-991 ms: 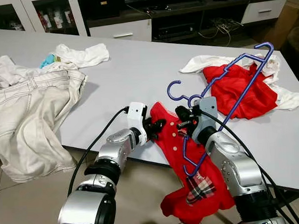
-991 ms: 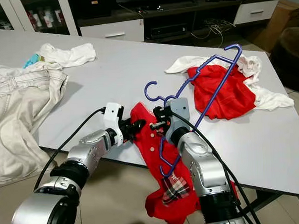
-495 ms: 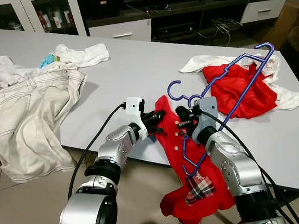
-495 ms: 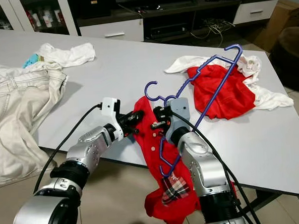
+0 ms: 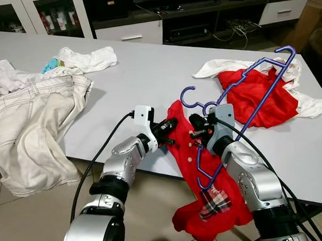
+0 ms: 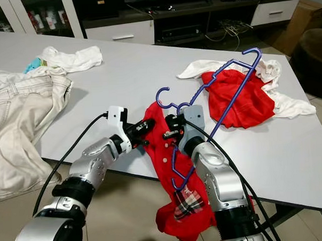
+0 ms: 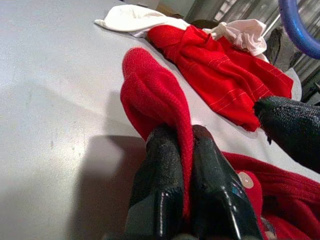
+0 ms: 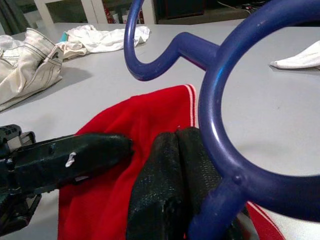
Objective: Hang hanger
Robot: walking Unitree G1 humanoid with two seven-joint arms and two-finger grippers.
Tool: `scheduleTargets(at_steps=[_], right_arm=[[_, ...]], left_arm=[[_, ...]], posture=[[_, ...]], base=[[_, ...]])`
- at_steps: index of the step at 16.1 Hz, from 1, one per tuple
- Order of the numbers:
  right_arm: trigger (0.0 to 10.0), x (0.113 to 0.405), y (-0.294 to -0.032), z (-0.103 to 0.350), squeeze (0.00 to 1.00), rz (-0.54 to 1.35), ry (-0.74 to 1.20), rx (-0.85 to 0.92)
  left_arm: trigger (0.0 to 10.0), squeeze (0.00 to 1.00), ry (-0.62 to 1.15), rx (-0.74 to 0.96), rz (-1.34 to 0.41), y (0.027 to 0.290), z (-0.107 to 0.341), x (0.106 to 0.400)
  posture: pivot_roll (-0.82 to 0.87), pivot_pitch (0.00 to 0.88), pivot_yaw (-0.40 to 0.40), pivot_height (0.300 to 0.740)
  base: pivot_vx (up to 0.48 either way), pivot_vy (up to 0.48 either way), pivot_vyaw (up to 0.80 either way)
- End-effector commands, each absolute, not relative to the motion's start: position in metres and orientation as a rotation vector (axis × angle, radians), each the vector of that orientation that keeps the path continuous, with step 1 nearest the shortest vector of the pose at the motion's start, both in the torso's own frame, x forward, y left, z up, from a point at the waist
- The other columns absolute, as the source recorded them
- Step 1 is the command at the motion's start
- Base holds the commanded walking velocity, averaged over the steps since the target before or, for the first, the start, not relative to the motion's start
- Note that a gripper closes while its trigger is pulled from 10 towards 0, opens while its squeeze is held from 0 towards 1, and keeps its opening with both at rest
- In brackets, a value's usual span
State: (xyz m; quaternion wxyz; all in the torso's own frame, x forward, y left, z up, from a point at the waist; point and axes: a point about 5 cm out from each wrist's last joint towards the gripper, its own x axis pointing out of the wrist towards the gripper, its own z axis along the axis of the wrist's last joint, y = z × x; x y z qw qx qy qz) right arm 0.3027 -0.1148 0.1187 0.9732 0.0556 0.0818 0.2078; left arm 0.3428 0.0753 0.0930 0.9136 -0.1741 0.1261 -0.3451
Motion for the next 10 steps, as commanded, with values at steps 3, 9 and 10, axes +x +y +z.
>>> scheduleTargets(at_steps=[3,9,10], right_arm=[[10.0,0.306,-0.117,0.118,0.0,0.403,0.172,0.096],[10.0,0.314,-0.127,0.137,0.0,0.362,0.126,0.173],[10.0,0.317,-0.131,0.144,0.0,0.35,0.113,0.224]], left_arm=[[0.0,0.0,0.222,-0.345,-0.695,0.078,0.099,0.345],[0.0,0.0,0.18,-0.356,-0.62,0.087,0.105,0.351],[0.0,0.0,0.181,-0.356,-0.615,0.088,0.104,0.351]], posture=[[-0.08,0.0,0.008,0.74],[-0.08,0.0,0.011,0.74],[-0.08,0.0,0.01,0.74]], base=[[0.0,0.0,0.0],[0.0,0.0,0.0],[0.0,0.0,0.0]])
